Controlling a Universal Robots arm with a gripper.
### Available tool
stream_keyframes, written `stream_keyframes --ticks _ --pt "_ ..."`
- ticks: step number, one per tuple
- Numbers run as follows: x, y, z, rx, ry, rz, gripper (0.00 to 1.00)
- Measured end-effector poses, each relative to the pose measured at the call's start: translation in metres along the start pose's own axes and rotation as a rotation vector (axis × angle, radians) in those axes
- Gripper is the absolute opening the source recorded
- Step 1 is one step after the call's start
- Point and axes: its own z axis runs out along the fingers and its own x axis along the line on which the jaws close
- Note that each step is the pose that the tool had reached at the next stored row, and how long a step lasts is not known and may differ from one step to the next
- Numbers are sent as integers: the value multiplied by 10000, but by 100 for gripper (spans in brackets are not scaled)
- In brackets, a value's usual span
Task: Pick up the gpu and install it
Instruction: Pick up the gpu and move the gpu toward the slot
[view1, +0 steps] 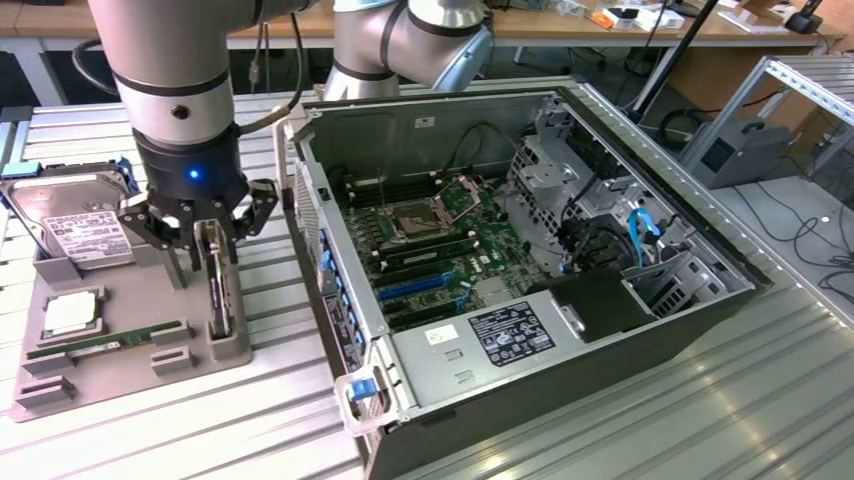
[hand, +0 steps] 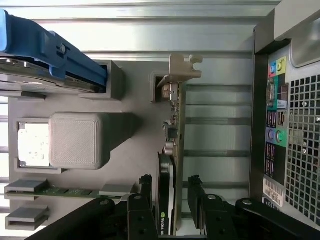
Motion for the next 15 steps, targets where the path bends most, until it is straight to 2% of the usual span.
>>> stream_keyframes --ticks 12,15 --pt "17 43 180 -1 -1 -1 42" --pt "17 43 181 0 0 0 42"
